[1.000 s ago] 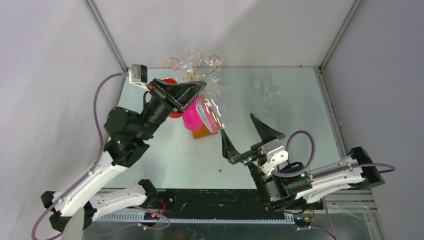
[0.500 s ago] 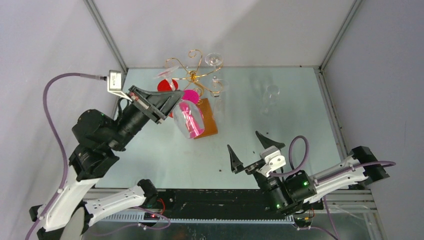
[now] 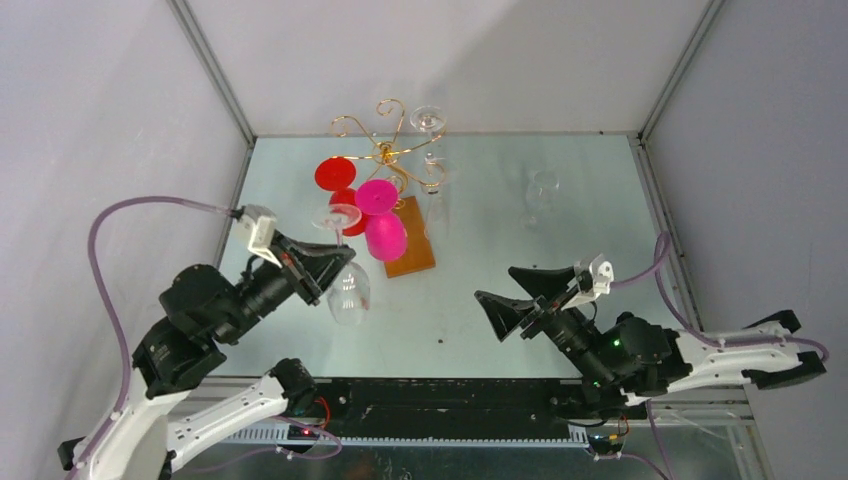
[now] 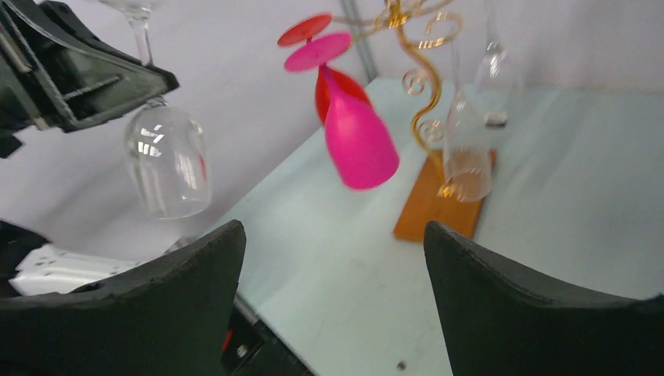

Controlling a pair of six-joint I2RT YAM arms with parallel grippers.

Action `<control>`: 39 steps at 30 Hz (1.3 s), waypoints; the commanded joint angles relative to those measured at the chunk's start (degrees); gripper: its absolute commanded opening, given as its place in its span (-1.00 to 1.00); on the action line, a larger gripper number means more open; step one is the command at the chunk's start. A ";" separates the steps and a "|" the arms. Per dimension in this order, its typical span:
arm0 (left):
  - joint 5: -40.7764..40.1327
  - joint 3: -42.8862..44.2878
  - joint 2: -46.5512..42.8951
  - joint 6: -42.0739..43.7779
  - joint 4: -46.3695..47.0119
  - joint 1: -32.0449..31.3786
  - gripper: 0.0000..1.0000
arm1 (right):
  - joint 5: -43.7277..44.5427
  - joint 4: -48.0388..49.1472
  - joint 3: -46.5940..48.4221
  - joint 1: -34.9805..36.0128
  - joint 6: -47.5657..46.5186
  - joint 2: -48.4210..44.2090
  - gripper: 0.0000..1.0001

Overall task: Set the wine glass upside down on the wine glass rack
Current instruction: Turn the wine glass upside down at the wine rack.

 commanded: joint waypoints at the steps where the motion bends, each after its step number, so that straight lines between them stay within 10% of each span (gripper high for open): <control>1: 5.89 -5.33 -4.22 6.13 2.99 0.09 -1.00 | -13.72 -25.57 1.55 -5.28 29.25 -1.53 0.71; 19: 25.92 -30.29 -14.08 24.83 16.75 0.00 -1.00 | -47.25 -20.18 4.92 -20.01 47.96 7.32 0.64; 39: 37.71 -36.24 -16.69 35.36 22.76 0.00 -1.00 | -55.43 -3.98 4.92 -24.20 62.36 14.36 0.22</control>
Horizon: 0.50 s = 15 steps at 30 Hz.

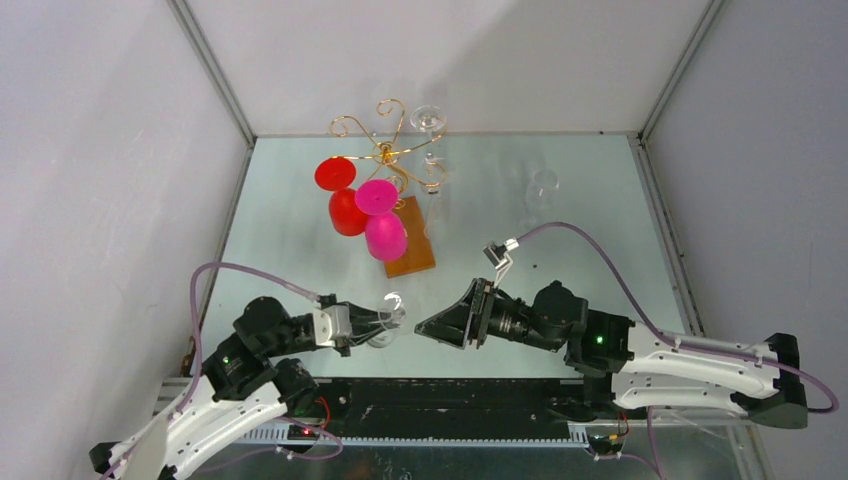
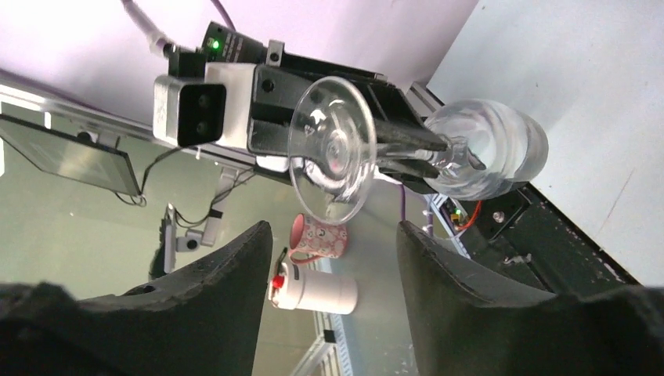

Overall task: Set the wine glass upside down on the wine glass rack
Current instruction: Turn the wine glass upside down at the wine rack.

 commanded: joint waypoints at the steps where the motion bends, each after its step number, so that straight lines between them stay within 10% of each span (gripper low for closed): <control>1: 3.38 0.41 -0.63 2.77 5.35 0.03 -1.00 | 0.29 4.59 2.43 -1.01 4.73 1.59 0.18; 15: 5.26 1.18 -0.39 2.82 4.83 -0.02 -1.00 | -1.51 11.18 2.43 -1.27 7.69 5.68 -0.57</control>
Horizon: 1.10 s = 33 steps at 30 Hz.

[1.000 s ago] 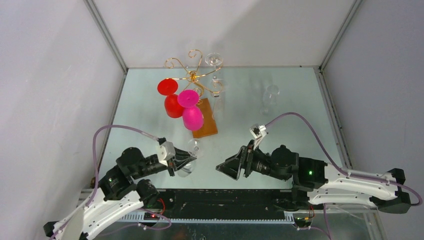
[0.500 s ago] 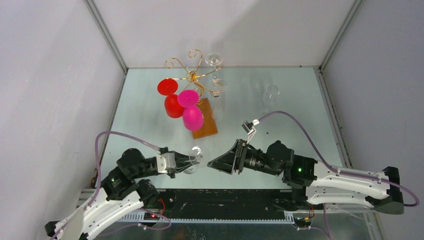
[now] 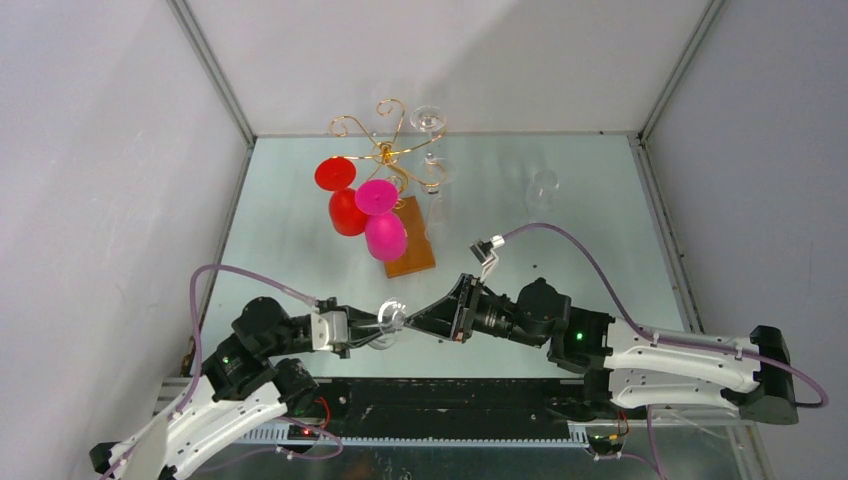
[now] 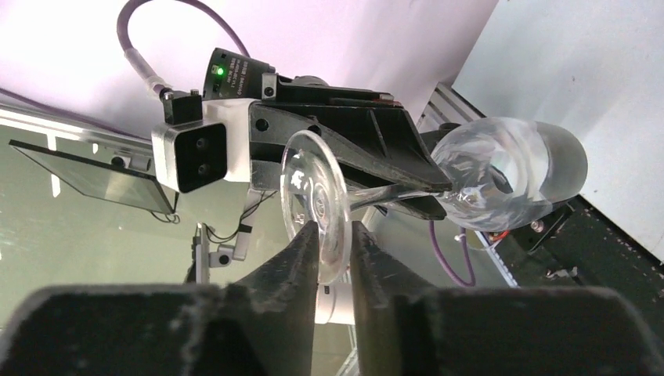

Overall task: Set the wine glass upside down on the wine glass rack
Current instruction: Turn the wine glass upside down at the wine rack.

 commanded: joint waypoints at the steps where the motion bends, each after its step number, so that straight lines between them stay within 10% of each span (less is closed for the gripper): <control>1: 2.02 1.26 -0.38 1.26 3.56 -0.04 -1.00 | -0.52 3.41 2.43 -0.13 0.94 -0.51 -0.71; 10: 1.95 1.09 -1.68 1.45 1.93 -0.05 -0.79 | -0.50 0.99 2.43 0.37 -0.07 -0.57 -1.00; 13: 2.19 1.07 -1.59 1.50 1.85 -0.05 0.10 | -0.15 -0.49 2.43 0.54 -0.66 -0.90 -1.00; 18: 1.96 0.20 -2.09 1.09 2.69 -0.05 0.96 | 1.82 -4.34 2.43 0.57 -2.50 -3.25 -1.00; 33: -9.23 -2.66 -6.65 -18.92 4.27 -0.04 0.99 | 9.47 -20.92 2.43 -0.18 -5.04 -12.90 -1.00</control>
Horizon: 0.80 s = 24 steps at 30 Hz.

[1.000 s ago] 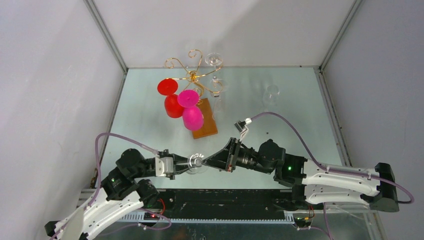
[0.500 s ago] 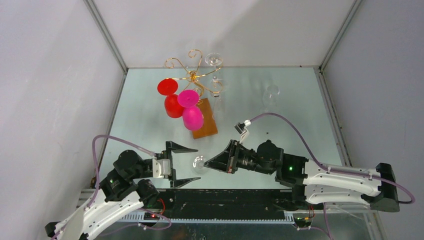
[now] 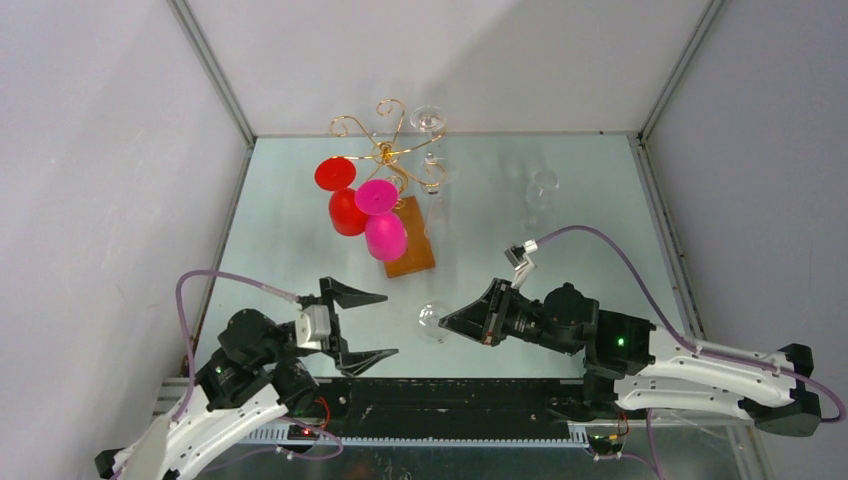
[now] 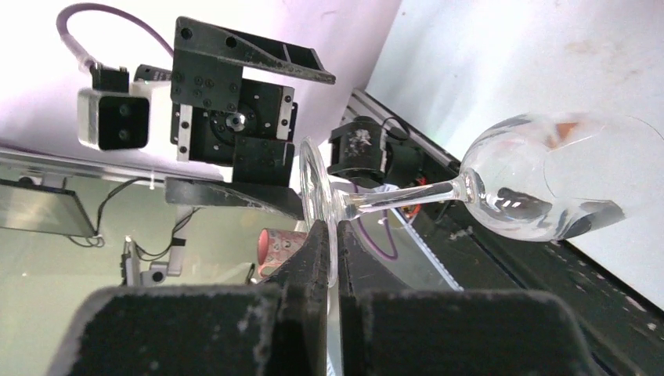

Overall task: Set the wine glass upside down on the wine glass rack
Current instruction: Turn the wine glass upside down at the wine rack.

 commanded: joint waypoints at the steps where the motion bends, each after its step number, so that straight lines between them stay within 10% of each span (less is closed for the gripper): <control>1: -7.57 -1.51 -0.72 -14.10 2.57 0.12 0.99 | 3.36 -2.66 2.40 -0.25 -1.15 -2.11 -1.00; 10: -27.06 0.44 2.94 -49.04 -8.47 0.05 0.99 | 3.87 -3.21 1.65 -0.33 -1.18 -2.64 -1.00; 24: -13.07 -3.31 8.53 -66.24 3.40 0.16 0.97 | 4.26 -3.75 0.79 -0.58 -1.09 -2.78 -1.00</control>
